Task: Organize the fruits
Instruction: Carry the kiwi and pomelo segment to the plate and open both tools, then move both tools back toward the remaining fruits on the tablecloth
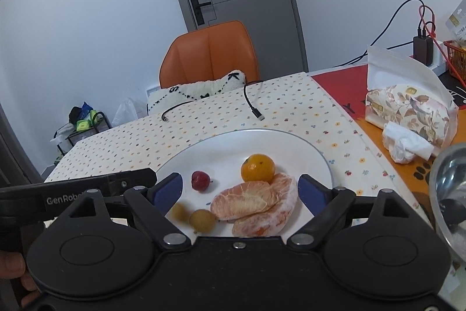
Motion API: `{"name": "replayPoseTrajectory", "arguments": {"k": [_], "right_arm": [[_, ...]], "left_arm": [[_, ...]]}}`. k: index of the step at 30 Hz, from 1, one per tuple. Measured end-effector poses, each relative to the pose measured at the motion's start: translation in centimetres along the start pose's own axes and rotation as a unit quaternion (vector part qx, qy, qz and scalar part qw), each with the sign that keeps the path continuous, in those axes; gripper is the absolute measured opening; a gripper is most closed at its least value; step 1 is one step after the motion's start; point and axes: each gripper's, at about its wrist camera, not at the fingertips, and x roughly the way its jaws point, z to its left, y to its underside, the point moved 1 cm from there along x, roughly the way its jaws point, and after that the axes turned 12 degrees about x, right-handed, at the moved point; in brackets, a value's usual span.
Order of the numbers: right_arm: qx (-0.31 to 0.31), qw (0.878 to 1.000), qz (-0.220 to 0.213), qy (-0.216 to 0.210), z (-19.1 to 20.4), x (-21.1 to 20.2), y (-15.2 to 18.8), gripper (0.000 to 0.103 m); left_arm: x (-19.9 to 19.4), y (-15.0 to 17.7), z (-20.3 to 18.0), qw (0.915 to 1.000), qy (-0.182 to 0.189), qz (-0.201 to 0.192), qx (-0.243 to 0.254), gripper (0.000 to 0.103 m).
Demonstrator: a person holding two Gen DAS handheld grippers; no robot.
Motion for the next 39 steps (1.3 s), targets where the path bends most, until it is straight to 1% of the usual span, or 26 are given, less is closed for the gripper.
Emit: {"name": "replayPoseTrajectory", "arguments": {"k": [1, 4, 6, 7, 9, 11, 15, 18, 25, 29, 32, 39], "right_arm": [[0.001, 1.0, 0.001, 0.001, 0.1, -0.1, 0.1, 0.087], [0.003, 1.0, 0.002, -0.002, 0.3, -0.4, 0.4, 0.089], [0.002, 1.0, 0.001, -0.003, 0.5, -0.7, 0.6, 0.091], [0.002, 1.0, 0.001, -0.004, 0.6, -0.7, 0.6, 0.091], [0.002, 1.0, 0.002, -0.007, 0.8, -0.9, 0.7, 0.091], [0.001, 1.0, 0.002, -0.008, 1.1, -1.1, 0.8, 0.092], [0.003, 1.0, 0.0, -0.01, 1.5, -1.6, 1.0, 0.098], [0.006, 1.0, 0.0, -0.013, 1.9, -1.9, 1.2, 0.101], [0.001, 1.0, 0.001, -0.016, 2.8, -2.3, 1.5, 0.103], [-0.004, 1.0, 0.003, -0.018, 3.4, -2.5, 1.8, 0.103], [-0.007, 1.0, 0.006, -0.025, 4.0, -2.6, 1.9, 0.103], [-0.012, 0.999, 0.005, -0.04, 5.1, -3.0, 2.2, 0.103]], "left_arm": [[-0.1, 0.1, 0.2, 1.0, -0.001, 0.001, -0.002, 0.033], [-0.8, 0.4, 0.8, 0.9999, -0.01, 0.002, -0.005, 0.04], [-1.2, 0.5, 1.3, 0.9999, -0.015, 0.003, -0.005, 0.047], [-1.5, 0.5, 1.5, 0.9998, -0.017, 0.001, -0.005, 0.049], [-2.1, 0.6, 1.8, 0.9998, -0.021, -0.001, -0.004, 0.059], [-2.6, 0.7, 2.2, 0.9996, -0.027, -0.001, -0.006, 0.065], [-3.9, 0.8, 3.0, 0.9994, -0.032, 0.001, -0.015, 0.078], [-4.8, 0.8, 3.4, 0.9989, -0.046, 0.001, -0.01, 0.084], [-6.7, 1.1, 4.9, 0.9986, -0.049, 0.0, -0.02, 0.087], [-8.2, 1.1, 5.4, 0.9982, -0.057, -0.008, -0.015, 0.088], [-9.1, 1.1, 5.9, 0.9979, -0.062, -0.012, -0.015, 0.092], [-10.9, 1.1, 6.8, 0.9972, -0.071, -0.017, -0.013, 0.093]]}}
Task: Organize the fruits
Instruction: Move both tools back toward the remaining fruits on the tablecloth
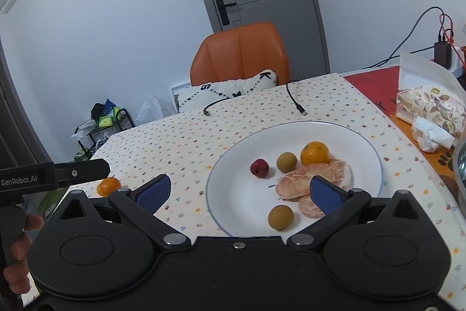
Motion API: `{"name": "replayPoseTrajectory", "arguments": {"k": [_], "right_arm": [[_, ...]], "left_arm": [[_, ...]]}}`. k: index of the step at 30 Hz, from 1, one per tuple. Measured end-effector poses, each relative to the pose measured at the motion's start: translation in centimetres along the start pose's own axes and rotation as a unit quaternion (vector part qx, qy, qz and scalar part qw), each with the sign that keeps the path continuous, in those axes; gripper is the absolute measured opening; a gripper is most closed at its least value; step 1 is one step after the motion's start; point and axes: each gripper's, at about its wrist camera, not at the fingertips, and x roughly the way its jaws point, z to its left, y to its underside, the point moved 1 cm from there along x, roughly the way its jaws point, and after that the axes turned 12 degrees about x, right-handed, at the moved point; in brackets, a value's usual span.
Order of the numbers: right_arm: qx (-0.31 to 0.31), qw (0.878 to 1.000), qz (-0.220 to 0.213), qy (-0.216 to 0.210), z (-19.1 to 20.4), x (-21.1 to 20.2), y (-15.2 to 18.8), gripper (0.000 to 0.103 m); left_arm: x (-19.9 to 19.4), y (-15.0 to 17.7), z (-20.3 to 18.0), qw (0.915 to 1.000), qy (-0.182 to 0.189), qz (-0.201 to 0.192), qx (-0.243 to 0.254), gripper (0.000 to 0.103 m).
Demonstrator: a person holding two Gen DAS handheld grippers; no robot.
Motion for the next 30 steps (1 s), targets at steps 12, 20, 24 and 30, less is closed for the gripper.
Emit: {"name": "replayPoseTrajectory", "arguments": {"k": [12, 20, 24, 30], "right_arm": [[-0.018, 1.0, 0.007, -0.02, 2.1, -0.1, 0.6, 0.103], [-0.02, 0.999, 0.018, -0.04, 3.2, 0.2, 1.1, 0.103], [-0.026, 0.998, 0.026, -0.049, 4.0, 0.7, 1.4, 0.103], [-0.04, 0.996, 0.042, -0.062, 5.3, 1.7, 1.9, 0.103]], "left_arm": [[-1.5, 1.2, 2.8, 0.9993, -0.034, 0.004, -0.014, 0.093], [-2.5, 2.1, 4.9, 0.9982, -0.052, 0.011, -0.026, 0.093], [-2.8, 2.8, 5.6, 0.9978, -0.059, 0.017, -0.025, 0.093], [-3.2, 3.5, 6.4, 0.9972, -0.067, 0.023, -0.021, 0.093]]}}
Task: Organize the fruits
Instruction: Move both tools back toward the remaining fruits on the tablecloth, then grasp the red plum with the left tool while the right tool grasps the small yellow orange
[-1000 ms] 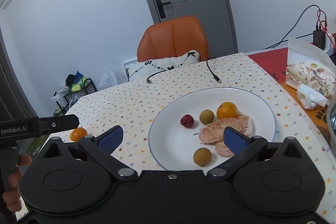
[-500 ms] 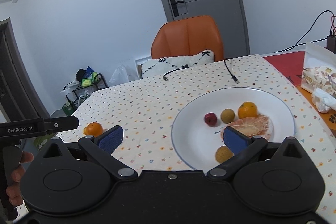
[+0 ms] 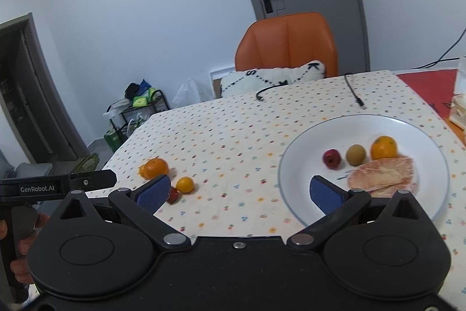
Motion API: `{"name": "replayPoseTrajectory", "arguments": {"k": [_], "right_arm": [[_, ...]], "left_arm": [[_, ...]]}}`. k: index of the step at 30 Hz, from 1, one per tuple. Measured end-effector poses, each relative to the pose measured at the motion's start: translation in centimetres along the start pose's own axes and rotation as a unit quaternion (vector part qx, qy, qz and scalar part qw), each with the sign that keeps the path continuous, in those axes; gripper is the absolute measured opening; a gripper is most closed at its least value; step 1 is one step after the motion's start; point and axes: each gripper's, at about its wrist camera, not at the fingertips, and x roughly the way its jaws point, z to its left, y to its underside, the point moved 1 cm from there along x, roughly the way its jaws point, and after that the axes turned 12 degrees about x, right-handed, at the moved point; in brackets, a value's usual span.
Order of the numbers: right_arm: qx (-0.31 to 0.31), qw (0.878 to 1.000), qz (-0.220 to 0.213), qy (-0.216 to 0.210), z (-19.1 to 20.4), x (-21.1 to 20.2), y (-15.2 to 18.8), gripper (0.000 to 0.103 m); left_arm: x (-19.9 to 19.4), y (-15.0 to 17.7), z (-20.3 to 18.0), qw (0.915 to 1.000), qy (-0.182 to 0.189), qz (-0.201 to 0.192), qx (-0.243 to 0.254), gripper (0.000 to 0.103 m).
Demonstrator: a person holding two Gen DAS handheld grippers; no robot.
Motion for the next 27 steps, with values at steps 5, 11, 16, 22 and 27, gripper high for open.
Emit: {"name": "replayPoseTrajectory", "arguments": {"k": [5, 11, 16, 22, 27], "right_arm": [[-0.005, 1.0, 0.01, -0.01, 0.6, 0.8, 0.1, 0.103], [-0.02, 1.0, 0.012, -0.017, 1.5, 1.7, 0.2, 0.103], [-0.027, 0.999, 0.02, -0.021, 2.1, 2.4, 0.3, 0.102], [-0.032, 0.999, 0.034, -0.023, 2.6, 3.5, 0.5, 0.093], [-0.038, 0.998, 0.042, -0.026, 2.9, 4.2, 0.7, 0.084]], "left_arm": [[-0.1, 0.4, 0.8, 1.0, -0.004, -0.001, -0.005, 0.093], [0.2, 0.7, 1.1, 1.0, 0.001, -0.001, -0.005, 0.091], [0.7, 0.8, 1.0, 0.9999, 0.006, -0.004, -0.011, 0.089], [2.0, 1.2, 0.8, 0.9997, 0.017, 0.001, -0.021, 0.078], [3.4, 1.7, 0.4, 0.9993, 0.025, 0.011, -0.025, 0.066]]}}
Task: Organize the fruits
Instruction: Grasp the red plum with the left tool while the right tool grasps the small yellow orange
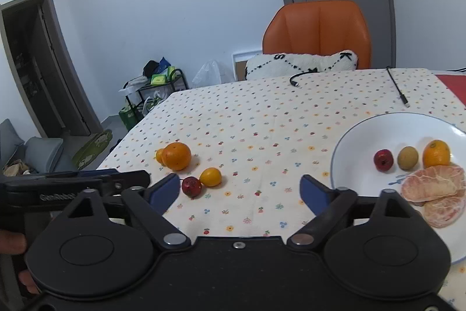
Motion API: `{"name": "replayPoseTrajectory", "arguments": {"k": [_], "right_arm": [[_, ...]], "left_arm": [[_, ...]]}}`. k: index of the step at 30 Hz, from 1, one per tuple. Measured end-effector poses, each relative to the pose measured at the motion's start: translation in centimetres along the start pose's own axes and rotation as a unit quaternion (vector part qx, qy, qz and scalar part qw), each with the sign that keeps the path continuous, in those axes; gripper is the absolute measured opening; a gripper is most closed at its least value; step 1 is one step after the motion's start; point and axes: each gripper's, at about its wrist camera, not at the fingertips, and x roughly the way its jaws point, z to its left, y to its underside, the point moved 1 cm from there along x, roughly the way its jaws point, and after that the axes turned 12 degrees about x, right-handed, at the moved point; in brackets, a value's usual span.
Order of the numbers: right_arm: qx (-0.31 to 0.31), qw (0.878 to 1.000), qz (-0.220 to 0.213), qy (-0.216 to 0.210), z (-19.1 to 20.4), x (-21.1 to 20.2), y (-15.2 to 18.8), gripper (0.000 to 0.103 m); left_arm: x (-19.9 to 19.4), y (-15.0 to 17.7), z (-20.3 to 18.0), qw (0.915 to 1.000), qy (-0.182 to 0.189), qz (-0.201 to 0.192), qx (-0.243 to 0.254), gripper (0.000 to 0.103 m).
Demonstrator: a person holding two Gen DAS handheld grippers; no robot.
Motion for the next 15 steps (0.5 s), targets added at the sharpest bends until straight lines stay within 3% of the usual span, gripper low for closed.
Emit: {"name": "replayPoseTrajectory", "arguments": {"k": [6, 15], "right_arm": [[-0.004, 1.0, 0.01, -0.001, 0.2, 1.2, 0.3, 0.071], [0.002, 1.0, 0.02, 0.009, -0.5, 2.7, 0.9, 0.065]], "left_arm": [[1.9, 0.7, -0.2, 0.9999, 0.004, 0.015, -0.007, 0.057], [4.1, 1.2, -0.7, 0.9996, 0.012, 0.027, -0.003, 0.05]]}}
